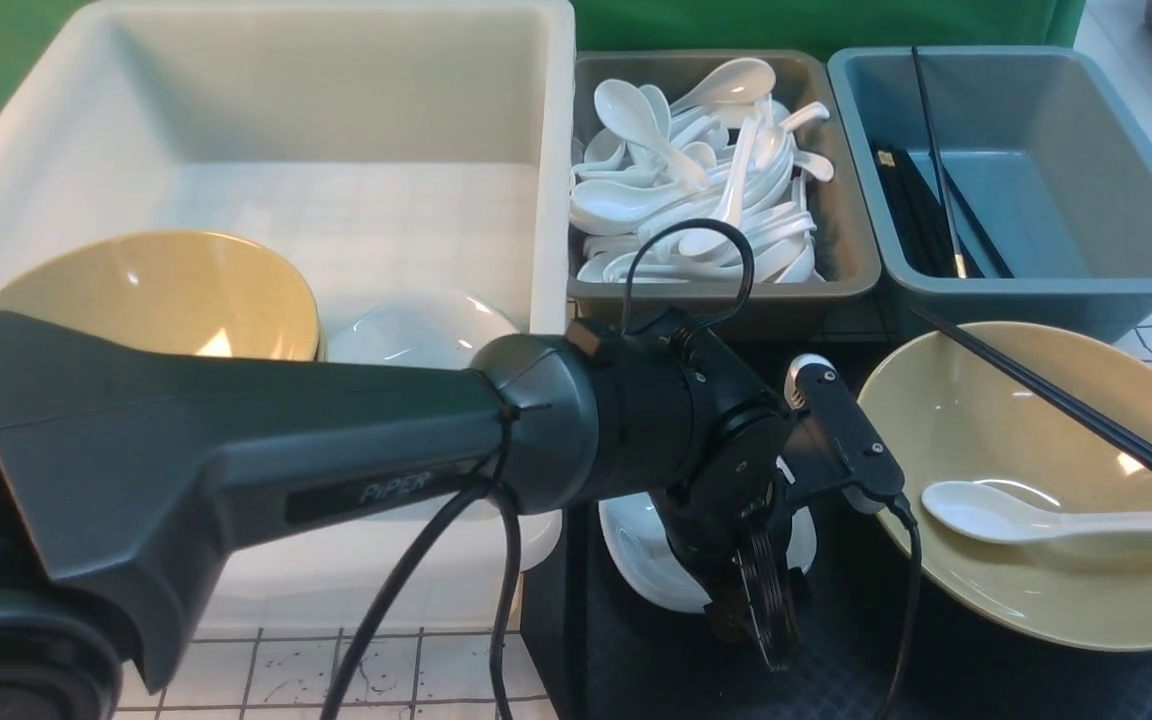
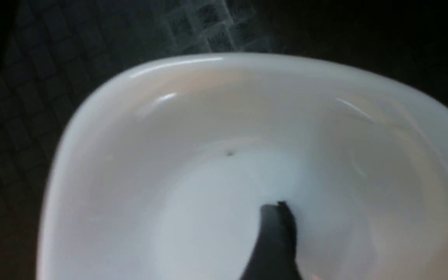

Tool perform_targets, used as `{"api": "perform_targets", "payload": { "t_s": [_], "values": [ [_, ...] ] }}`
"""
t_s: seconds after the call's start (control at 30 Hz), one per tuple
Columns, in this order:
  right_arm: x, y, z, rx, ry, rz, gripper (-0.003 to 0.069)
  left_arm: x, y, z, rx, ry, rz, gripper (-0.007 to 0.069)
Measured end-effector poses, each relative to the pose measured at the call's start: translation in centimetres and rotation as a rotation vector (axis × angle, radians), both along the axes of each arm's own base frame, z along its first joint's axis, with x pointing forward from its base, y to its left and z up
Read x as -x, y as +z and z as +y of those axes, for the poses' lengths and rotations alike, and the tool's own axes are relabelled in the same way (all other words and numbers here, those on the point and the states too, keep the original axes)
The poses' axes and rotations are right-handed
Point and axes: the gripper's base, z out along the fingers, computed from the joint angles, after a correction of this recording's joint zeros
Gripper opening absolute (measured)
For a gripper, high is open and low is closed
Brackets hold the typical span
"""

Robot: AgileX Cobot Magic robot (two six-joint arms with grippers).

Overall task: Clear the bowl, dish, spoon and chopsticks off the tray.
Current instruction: Use the left arm to grab the plate

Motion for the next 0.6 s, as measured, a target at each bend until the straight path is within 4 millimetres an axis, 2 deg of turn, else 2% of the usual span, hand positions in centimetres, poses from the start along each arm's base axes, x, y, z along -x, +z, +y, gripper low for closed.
{"api": "perform_targets", "payload": {
  "t_s": [0.03, 0.1, 0.17, 0.3, 0.37, 0.47, 0.6],
  "values": [
    [0.0, 0.0, 0.0, 0.0, 0.0, 0.0, 0.0142, 0.0, 0.0, 0.0, 0.001, 0.004, -0.001, 0.0363],
    [0.0, 0.0, 0.0, 0.0, 0.0, 0.0, 0.0142, -0.1, 0.0, 0.0, 0.001, 0.018, -0.008, 0.0208],
    [0.0, 0.0, 0.0, 0.0, 0.0, 0.0, 0.0144, -0.1, 0.2, 0.0, -0.001, 0.022, -0.018, 0.0115],
    [0.0, 0.0, 0.0, 0.0, 0.0, 0.0, 0.0146, 0.9, 1.6, -0.2, 0.002, 0.052, -0.012, 0.0088],
    [0.0, 0.0, 0.0, 0.0, 0.0, 0.0, 0.0148, 2.3, 2.6, -0.3, 0.016, 0.076, 0.022, 0.0083],
    [0.0, 0.0, 0.0, 0.0, 0.0, 0.0, 0.015, 4.7, 5.2, -0.8, 0.08, 0.072, 0.04, 0.002],
    [0.0, 0.0, 0.0, 0.0, 0.0, 0.0, 0.0151, 6.3, 8.0, -0.9, 0.154, 0.057, 0.032, 0.0015]
  ]
}}
